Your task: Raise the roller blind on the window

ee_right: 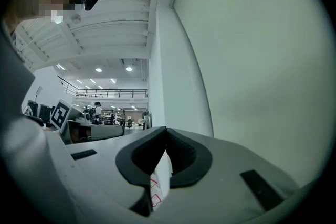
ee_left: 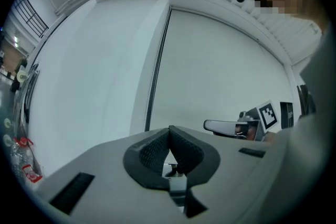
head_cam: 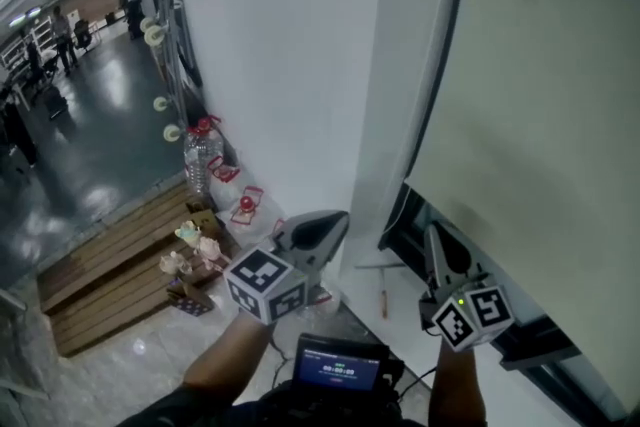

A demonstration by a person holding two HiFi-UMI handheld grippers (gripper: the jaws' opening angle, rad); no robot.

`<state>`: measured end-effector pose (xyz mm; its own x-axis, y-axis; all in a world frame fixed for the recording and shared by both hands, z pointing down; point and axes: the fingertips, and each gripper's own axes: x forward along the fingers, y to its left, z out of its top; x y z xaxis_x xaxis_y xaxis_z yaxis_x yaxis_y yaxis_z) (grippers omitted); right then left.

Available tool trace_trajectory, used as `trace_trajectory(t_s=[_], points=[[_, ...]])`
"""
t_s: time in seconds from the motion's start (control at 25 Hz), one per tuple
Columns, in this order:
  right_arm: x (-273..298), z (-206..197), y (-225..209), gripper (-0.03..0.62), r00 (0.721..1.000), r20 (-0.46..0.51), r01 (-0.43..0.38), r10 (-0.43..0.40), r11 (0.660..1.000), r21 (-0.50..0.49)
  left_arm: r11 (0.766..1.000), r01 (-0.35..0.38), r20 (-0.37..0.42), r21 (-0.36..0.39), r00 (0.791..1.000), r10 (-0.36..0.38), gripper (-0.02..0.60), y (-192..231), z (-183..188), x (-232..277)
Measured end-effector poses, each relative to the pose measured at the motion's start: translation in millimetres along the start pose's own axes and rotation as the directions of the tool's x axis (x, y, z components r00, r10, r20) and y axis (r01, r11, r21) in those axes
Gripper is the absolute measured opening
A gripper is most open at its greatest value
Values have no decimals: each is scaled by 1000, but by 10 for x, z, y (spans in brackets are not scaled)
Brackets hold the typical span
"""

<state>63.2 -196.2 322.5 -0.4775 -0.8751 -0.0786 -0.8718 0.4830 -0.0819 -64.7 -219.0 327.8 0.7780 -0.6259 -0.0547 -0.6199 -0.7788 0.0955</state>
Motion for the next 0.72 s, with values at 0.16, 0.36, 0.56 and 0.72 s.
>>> trace_trajectory(t_s=[0.16,0.36,0.56,0.72], points=[[96,85,-249,2,999,15,-34,34,999,-2,1000,-23,11,4,1000,23,-9,-3,63,244],[156,233,-546,2,997,31,-72,72,997,-2,998,-61,6,14,998,61,-9,-56,117,502],[341,230,-738,4,994,35,-105,105,994,1,995,-90,2,35,996,90,-9,-16,117,631],[530,222,-822,29,988,19,-150,150,988,-22,990,-138,-4,40,990,139,-9,27,80,665]])
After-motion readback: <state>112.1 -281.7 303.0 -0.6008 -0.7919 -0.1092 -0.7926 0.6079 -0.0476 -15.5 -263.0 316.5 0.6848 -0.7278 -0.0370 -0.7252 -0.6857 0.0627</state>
